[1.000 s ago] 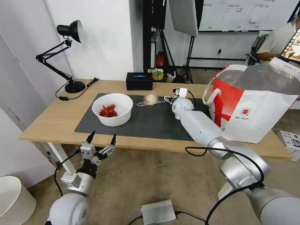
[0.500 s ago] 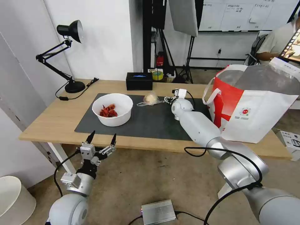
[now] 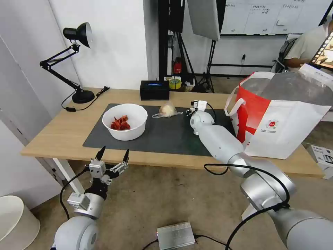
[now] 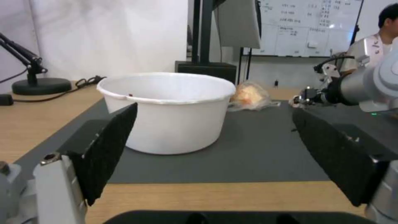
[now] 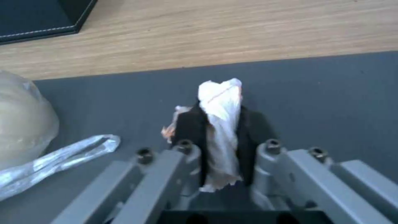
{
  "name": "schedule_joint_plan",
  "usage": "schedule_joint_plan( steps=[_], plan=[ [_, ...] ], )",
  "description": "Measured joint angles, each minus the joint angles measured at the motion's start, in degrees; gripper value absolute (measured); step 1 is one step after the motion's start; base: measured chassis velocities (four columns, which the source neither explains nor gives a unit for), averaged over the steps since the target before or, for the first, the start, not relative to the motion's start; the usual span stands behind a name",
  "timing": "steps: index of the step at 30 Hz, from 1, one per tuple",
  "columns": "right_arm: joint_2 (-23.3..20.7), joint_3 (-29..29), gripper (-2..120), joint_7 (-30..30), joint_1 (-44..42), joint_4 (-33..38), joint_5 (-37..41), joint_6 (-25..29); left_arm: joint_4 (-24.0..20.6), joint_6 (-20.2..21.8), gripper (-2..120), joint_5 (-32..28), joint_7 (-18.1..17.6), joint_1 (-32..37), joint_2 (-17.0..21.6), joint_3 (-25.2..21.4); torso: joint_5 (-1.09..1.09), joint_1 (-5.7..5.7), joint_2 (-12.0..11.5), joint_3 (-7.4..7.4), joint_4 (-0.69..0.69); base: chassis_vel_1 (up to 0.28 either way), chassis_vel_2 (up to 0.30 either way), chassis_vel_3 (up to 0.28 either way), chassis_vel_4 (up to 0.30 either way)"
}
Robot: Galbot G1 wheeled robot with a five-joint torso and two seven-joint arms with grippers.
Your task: Pick up the trash from the table and place it into the takeout bag.
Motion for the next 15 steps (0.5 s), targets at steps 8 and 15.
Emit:
schedule_joint_plan(
  steps=[8, 15],
  plan=[
    [-0.32, 0.68, 0, -0.31, -0.58, 0.39, -0.41, 0.35, 0.07, -0.03, 100, -0.08, 0.01, 0.27, 0.09, -0.05, 0.0, 0.0, 0.0, 0.0, 0.0, 0.0, 0.0, 0.0, 0.0],
    [-1.28, 0.64, 0, 0.41, -1.27, 3.13, -0.2, 0.62, -0.11, -0.04, 100, -0.13, 0.01, 0.22, 0.12, -0.17, 0.0, 0.0, 0.0, 0.0, 0.0, 0.0, 0.0, 0.0, 0.0]
  ],
)
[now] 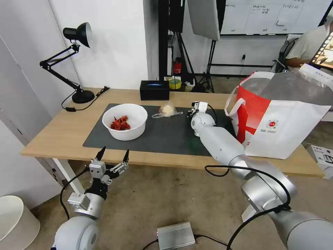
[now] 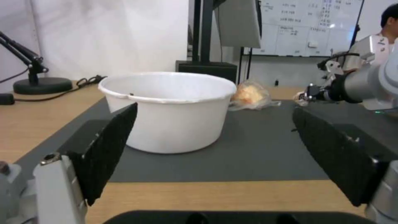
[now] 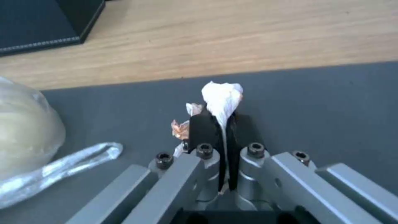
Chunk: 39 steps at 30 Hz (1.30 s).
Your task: Pick up the trash from the table and place it into the takeout bag.
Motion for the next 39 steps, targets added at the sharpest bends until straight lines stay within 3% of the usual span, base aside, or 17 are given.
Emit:
schedule_joint_plan(
  steps=[6, 15, 31, 35, 39],
  plan=[
    [-1.83, -0.85, 0, 1.26, -1.02, 4.71, 1.52, 0.12, -0.18, 0.0, 100, -0.06, 0.0, 0.18, 0.18, -0.39, 0.0, 0.0, 0.0, 0.0, 0.0, 0.0, 0.0, 0.0, 0.0],
    [-8.62, -4.71, 0, 1.54, -3.86, 20.16, 2.95, 2.51, -0.26, -0.03, 100, -0.22, -0.01, 0.27, 0.58, -0.52, 0.0, 0.0, 0.0, 0.0, -0.01, 0.0, 0.0, 0.0, 0.0],
    [-17.98, -7.21, 0, 1.55, -7.83, 41.35, -1.78, 8.36, -0.34, -0.12, 100, -0.32, -0.04, 0.72, 0.22, -0.66, 0.0, 0.0, 0.0, 0.0, 0.0, 0.0, 0.0, 0.0, 0.0],
    [-21.38, -6.43, 0, 1.4, -9.71, 47.7, -3.35, 9.02, -0.34, 0.06, 100, -0.43, -0.09, 0.52, -0.08, -0.61, 0.0, 0.0, 0.0, -0.01, 0.01, 0.0, 0.0, 0.0, 0.0],
    [-28.33, -3.39, 0, 1.18, -15.2, 56.43, -6.71, 10.44, -0.02, 0.28, 100, -1.11, -0.17, 0.34, -0.1, -0.84, 0.02, 0.0, 0.0, 0.0, -0.01, 0.0, 0.0, 0.0, 0.0]
  ],
)
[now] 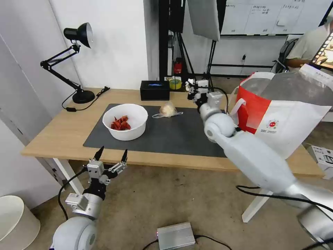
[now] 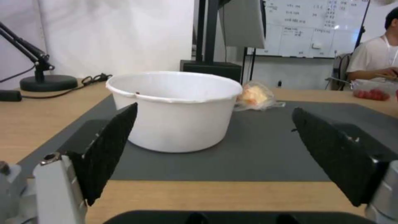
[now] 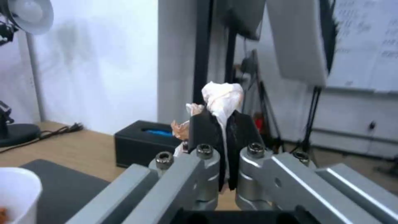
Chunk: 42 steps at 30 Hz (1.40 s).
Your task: Pick up the trash from the table and place it into the takeout bag.
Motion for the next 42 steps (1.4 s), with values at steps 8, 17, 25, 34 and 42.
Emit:
schedule_joint_plan(
  steps=[8, 17, 25, 34, 42],
  plan=[
    [-7.7, 7.95, 0, -2.64, -8.89, 8.47, -1.69, 4.09, 1.58, 0.07, 100, -0.16, -0.07, -0.69, -0.33, 0.81, -0.01, 0.0, 0.0, 0.0, 0.0, 0.0, 0.0, 0.0, 0.0],
    [-12.45, 22.84, 0, -5.95, -21.08, 17.59, 0.47, 5.83, 2.93, 0.3, 100, -0.13, -0.14, -1.22, -0.19, 1.84, -0.01, 0.0, 0.0, 0.0, 0.01, 0.0, 0.0, 0.0, 0.0],
    [-15.17, 35.62, 0, -8.5, -26.39, 18.87, 4.32, 5.81, 3.59, 1.0, 100, 0.0, -0.16, -1.69, -0.2, 3.0, -0.01, 0.0, 0.0, 0.0, 0.01, 0.0, 0.0, 0.0, 0.0],
    [-16.62, 45.21, 0, -6.72, -27.83, 15.59, 8.61, 3.27, 4.45, 1.23, 100, 0.1, -0.19, -2.53, -0.08, 3.83, -0.01, 0.0, 0.0, 0.0, 0.01, 0.0, 0.0, 0.0, 0.0],
    [-17.83, 46.91, 0, 0.26, -27.51, 14.42, 12.58, -7.63, 4.92, 1.25, 100, 0.03, -0.21, -2.72, 0.05, 3.85, -0.01, 0.0, 0.0, 0.0, 0.02, 0.0, 0.0, 0.0, 0.0]
  ],
)
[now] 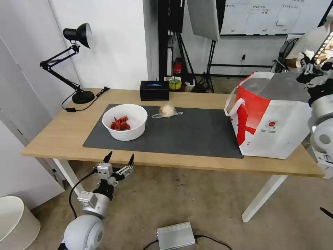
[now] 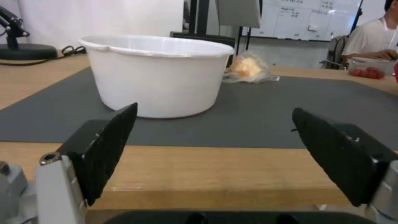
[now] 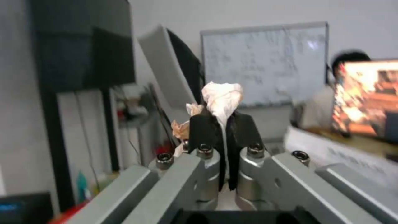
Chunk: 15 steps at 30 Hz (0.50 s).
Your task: Pick up the trash from the table and place it into the takeout bag.
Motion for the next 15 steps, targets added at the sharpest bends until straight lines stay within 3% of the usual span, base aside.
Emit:
schedule_joint_plan(
  steps=[4, 15],
  plan=[
    [-0.46, 0.21, 0, 5.31, 0.45, 0.16, 2.46, -5.12, 0.29, -0.04, 100, 0.01, -0.01, 0.07, -0.17, -0.04, 0.0, 0.0, 0.0, 0.0, 0.0, 0.0, 0.0, 0.0, 0.0],
    [-2.48, 1.35, 1, 8.13, 0.92, 0.29, 7.26, -14.27, 0.27, -0.12, 100, 0.07, -0.01, 0.23, -0.52, 0.23, -0.01, 0.0, 0.0, 0.0, 0.0, 0.0, 0.0, 0.0, 0.0]
  ],
)
